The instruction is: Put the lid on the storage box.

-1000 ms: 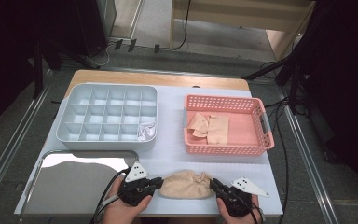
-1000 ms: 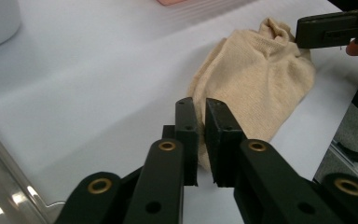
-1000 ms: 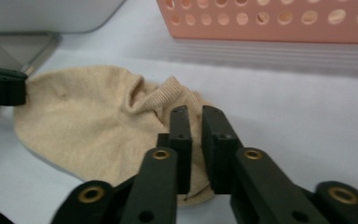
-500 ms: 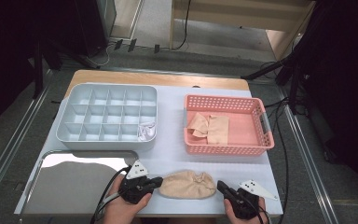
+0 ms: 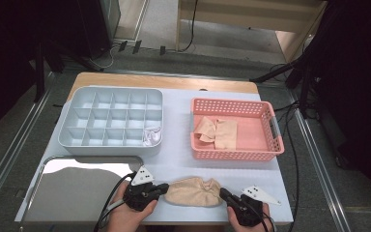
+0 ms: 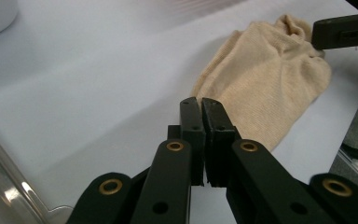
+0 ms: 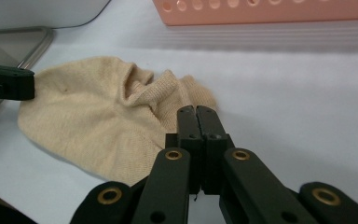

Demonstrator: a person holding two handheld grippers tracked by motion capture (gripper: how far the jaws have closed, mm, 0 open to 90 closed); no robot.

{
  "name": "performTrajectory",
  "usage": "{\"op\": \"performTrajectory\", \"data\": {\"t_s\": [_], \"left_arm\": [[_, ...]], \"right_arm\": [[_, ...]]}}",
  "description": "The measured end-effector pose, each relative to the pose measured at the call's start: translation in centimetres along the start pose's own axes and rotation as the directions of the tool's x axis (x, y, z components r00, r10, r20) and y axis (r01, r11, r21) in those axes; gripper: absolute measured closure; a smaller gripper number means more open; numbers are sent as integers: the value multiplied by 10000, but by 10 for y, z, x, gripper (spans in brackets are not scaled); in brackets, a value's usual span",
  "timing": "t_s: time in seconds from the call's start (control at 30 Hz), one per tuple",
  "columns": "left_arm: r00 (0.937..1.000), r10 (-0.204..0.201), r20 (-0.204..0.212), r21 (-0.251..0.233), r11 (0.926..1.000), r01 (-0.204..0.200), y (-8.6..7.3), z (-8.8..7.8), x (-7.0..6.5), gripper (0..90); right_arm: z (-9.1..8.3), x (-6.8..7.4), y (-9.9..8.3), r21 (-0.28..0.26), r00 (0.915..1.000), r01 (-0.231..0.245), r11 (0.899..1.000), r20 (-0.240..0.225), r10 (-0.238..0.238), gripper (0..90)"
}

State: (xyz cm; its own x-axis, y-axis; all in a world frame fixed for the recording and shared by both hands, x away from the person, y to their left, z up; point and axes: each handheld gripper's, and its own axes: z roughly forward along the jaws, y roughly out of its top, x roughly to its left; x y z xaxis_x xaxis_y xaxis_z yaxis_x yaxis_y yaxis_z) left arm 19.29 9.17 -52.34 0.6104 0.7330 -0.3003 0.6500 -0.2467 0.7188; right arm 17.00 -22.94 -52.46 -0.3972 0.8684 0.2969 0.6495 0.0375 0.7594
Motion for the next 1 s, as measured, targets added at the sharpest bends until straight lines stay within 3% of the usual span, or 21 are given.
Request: {"op": "performTrajectory", "data": {"t_s": [0.17,0.2,0.23,0.27,0.33,0.4,0.5,0.6,0.7,0.77,0.83,0.93,1.0], "left_arm": [[10000,-34,-3,58,10000,34,1,2,0,894],[10000,-56,-6,41,10000,56,1,1,1,877],[9999,-98,-81,-45,9999,98,1,0,0,826],[9993,-107,-359,-244,9997,99,1,-2,-1,713],[9983,-189,-550,-640,9978,154,3,-7,-1,637],[9990,-86,-449,-963,9953,43,6,-12,-5,649],[9998,185,-42,-1144,9933,-189,8,-11,-13,751],[9972,496,560,-882,9951,-446,12,-2,-25,822],[9958,623,670,-798,9952,-569,16,10,-35,823],[9959,686,594,-509,9965,-656,20,22,-39,818],[9982,582,163,112,9982,-584,23,37,-39,821],[9992,317,-255,325,9990,-309,24,46,-34,831],[9998,76,-171,340,9994,-70,25,47,-29,866]], "right_arm": [[2,-3,-2,88,9998,-89,9999,188,88,895],[2,-2,-2,-5,9998,-4,10000,186,4,846],[2,-2,-2,-179,9997,91,9998,246,-87,785],[0,1,-2,-383,9993,135,9992,353,-121,774],[-7,6,0,-848,9996,283,9960,117,-274,806],[-11,10,1,-1020,9990,444,9938,20,-444,832],[-11,16,-1,-865,9990,400,9954,-174,-416,870],[-5,20,-2,-593,9966,568,9966,-556,-601,891],[4,30,-3,-184,9922,764,9969,-972,-779,894],[14,39,-2,-53,9878,1156,9933,-1040,-1156,892],[23,47,-1,25,9849,1455,9894,-950,-1446,889],[36,50,-2,257,9819,1775,9838,-711,-1753,882],[36,49,-3,345,9837,1703,9848,-649,-1678,883]]}}
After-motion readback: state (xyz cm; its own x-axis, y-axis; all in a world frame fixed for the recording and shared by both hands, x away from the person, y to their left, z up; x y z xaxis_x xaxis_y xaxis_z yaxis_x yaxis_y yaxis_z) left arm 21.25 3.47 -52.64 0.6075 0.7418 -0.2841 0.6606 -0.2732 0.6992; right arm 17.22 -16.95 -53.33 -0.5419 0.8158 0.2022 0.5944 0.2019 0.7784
